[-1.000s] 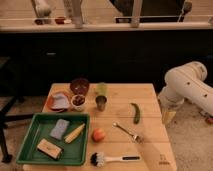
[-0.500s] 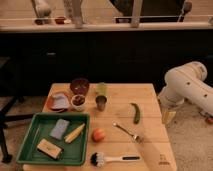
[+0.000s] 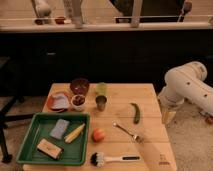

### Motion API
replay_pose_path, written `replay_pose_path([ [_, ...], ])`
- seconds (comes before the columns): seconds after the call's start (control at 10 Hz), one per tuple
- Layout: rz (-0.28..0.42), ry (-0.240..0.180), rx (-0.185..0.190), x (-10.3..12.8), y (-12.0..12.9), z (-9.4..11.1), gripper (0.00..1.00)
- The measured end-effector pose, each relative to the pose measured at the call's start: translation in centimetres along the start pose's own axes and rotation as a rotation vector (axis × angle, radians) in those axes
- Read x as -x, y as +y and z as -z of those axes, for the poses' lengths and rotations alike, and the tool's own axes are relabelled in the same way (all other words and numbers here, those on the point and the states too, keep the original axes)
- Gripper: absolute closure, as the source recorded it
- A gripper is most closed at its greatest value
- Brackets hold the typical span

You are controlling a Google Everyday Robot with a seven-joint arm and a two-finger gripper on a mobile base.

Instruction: Place brush in purple bowl

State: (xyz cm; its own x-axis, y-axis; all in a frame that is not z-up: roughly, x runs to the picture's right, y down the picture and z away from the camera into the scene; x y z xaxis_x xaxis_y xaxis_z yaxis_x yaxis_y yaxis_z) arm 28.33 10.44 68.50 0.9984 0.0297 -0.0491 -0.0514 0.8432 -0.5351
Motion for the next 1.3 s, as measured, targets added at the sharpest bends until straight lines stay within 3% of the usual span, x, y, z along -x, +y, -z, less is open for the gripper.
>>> replay_pose_path([
  [0.3,-0.032,-0.002,-0.011,0.1,0.6,-0.4,0.2],
  [0.6,-0.141,-0.022,-0.033,0.3,4.3,-1.9,0.2],
  [1.0,-0.174,-0.11,-0.033,2.4,7.3,-3.1,0.2],
  [1.3,-0.12,-0.183,-0.001,6.3,9.4,-4.2,0.2],
])
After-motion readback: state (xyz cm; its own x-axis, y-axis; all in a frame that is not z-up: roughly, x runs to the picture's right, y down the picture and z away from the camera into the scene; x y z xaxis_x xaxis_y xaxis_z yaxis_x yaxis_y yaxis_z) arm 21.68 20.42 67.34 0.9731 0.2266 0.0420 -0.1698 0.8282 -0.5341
